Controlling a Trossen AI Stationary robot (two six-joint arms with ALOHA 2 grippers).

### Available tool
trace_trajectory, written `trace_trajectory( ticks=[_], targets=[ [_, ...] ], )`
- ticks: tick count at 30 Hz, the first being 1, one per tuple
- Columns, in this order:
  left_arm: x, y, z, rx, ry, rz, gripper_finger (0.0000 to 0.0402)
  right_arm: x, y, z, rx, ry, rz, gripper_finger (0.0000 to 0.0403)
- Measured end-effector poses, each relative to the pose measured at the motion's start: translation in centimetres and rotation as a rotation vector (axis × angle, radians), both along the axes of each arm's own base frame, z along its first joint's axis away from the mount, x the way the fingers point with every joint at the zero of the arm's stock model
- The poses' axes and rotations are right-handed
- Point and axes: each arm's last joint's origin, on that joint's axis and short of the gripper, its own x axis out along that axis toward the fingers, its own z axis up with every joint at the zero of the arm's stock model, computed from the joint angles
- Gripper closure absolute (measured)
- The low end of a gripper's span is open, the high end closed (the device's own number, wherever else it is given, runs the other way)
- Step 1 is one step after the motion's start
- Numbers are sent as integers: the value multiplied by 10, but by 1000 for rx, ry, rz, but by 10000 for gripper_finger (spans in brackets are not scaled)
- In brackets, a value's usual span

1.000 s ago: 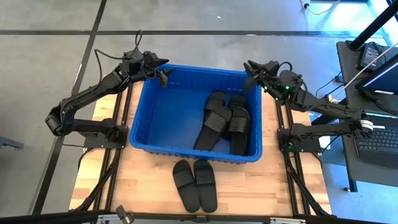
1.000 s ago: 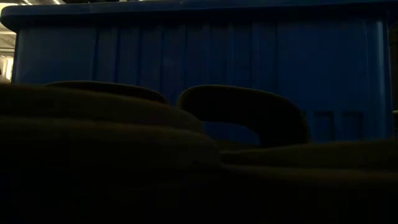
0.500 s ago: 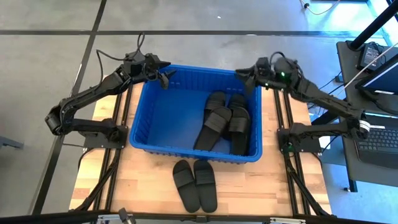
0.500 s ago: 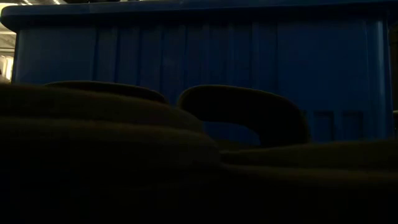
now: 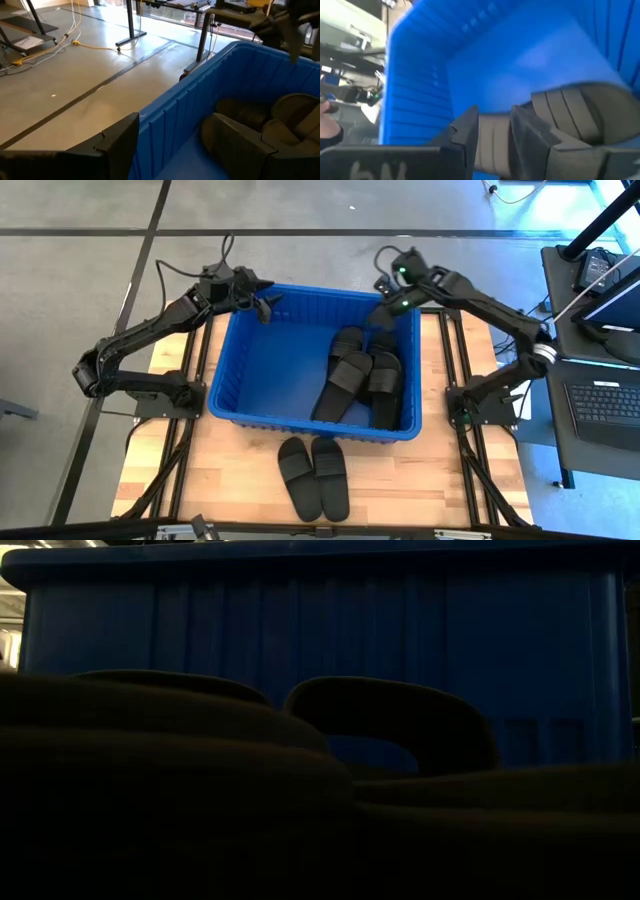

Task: Pick and place slides into bin
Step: Adjust the black slides in the blue organizer bin

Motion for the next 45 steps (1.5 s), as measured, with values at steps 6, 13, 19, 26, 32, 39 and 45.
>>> trace_trajectory(
  ticks=[6, 13, 19, 26, 32, 39, 45],
  targets=[
    [-1, -1, -4, -28, 28, 1, 157, 19, -13, -39, 40, 117, 67, 286],
    [-1, -1, -6, -45, 45, 1, 157, 32, -14, -76, 211, 171, 204, 286],
    [-2, -2, -7, -54, 55, -1, 157, 45, -13, -100, 264, 210, 262, 286],
    [-2, -2, -7, -55, 58, -3, 157, 59, 0, -110, 251, 229, 323, 286],
    [-2, -2, -7, -56, 60, -3, 157, 69, 13, -112, 143, 292, 322, 286],
    [-2, -2, -8, -62, 65, -4, 157, 71, 14, -114, 146, 308, 305, 286],
    [-2, -2, -8, -63, 65, -3, 157, 75, 12, -118, 141, 298, 303, 286]
  ],
)
